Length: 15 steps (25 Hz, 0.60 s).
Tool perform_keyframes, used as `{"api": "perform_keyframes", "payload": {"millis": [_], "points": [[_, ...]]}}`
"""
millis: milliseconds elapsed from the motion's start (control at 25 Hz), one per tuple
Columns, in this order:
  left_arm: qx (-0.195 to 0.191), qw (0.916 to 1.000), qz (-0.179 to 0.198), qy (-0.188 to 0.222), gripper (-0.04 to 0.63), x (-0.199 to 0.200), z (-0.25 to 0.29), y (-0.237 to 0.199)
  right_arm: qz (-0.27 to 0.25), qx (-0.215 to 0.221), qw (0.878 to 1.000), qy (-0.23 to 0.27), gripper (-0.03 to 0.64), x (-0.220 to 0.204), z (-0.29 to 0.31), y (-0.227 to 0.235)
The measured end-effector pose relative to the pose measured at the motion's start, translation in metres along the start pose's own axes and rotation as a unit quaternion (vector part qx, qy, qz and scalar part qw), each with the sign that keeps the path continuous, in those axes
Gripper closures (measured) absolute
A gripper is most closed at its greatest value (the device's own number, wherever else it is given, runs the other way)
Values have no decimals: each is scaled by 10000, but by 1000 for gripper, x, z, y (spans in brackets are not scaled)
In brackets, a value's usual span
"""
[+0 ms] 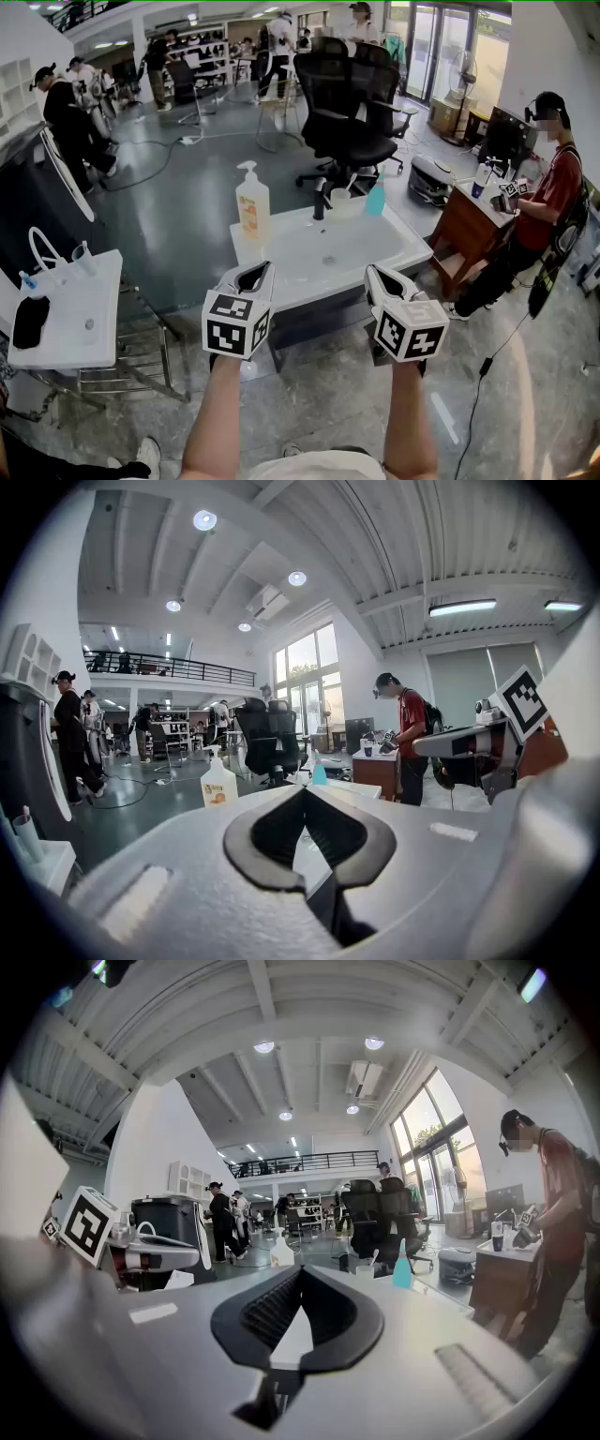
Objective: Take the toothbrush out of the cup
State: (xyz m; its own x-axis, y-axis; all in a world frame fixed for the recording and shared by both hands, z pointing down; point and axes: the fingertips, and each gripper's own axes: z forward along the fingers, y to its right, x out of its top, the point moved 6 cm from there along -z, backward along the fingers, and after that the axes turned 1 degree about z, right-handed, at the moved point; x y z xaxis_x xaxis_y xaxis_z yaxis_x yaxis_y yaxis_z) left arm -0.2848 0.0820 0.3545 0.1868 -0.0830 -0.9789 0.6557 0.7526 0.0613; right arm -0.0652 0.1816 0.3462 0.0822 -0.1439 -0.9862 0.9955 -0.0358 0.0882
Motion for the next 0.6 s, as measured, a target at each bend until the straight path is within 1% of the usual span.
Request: {"api": "perform_keyframes", "payload": {"millis": [280,600], "points": [[-56,10000,27,68,597,3,5,1,-81,-27,10000,-2,606,-2,1,-5],[-153,9998,71,95,597,4,26,9,-65,-93,9999,-40,581,-5,8,9]]}}
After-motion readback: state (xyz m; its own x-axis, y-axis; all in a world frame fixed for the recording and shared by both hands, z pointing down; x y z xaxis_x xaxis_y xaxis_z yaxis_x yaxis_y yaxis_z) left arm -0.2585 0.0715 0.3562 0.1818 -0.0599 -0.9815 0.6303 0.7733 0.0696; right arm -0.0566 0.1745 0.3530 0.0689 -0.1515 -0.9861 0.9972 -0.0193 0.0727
